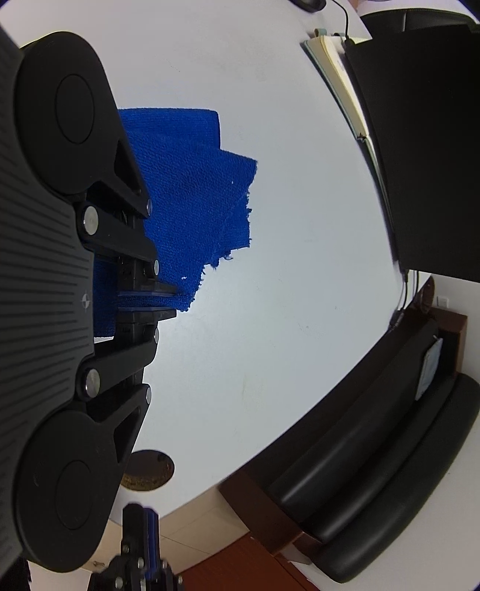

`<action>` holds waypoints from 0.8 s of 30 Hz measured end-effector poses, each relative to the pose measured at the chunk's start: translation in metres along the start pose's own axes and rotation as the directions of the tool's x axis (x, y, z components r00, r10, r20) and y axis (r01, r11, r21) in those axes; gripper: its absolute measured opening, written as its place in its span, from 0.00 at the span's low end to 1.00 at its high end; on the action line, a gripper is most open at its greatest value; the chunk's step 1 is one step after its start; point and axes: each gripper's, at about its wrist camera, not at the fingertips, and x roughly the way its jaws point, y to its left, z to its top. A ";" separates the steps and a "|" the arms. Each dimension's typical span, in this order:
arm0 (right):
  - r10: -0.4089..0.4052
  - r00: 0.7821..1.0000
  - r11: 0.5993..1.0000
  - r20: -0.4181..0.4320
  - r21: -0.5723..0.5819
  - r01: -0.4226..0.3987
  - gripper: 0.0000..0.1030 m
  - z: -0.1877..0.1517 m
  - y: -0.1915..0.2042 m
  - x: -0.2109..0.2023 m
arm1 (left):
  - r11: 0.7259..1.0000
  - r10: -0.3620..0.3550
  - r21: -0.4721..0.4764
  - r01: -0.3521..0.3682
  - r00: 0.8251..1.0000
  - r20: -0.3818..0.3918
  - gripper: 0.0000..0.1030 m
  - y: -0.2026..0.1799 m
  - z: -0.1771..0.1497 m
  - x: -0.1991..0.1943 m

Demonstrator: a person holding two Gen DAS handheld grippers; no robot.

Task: Fold towel
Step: 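Lift the towel with the left gripper while the right gripper grasps another corner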

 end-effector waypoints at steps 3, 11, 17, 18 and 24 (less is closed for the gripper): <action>0.012 1.000 1.000 -0.002 -0.012 -0.012 0.07 0.004 0.007 0.004 | 1.000 -0.010 -0.014 0.010 1.000 0.018 0.05 0.003 -0.001 -0.014; 0.050 0.999 0.998 -0.003 -0.045 -0.050 0.07 0.015 0.025 0.012 | 0.998 -0.021 -0.058 0.025 0.998 0.064 0.05 0.015 -0.002 -0.055; 0.087 0.996 0.994 -0.004 -0.071 -0.087 0.07 0.025 0.040 0.020 | 0.995 -0.014 -0.096 0.024 0.995 0.099 0.04 0.024 -0.008 -0.087; 0.092 0.996 0.993 -0.005 -0.076 -0.093 0.07 0.026 0.042 0.021 | 0.995 -0.012 -0.099 0.022 0.995 0.102 0.04 0.025 -0.010 -0.091; 0.124 0.992 0.985 -0.013 -0.119 -0.125 0.07 0.034 0.060 0.029 | 0.992 0.027 -0.125 -0.012 0.993 0.112 0.04 0.036 -0.021 -0.112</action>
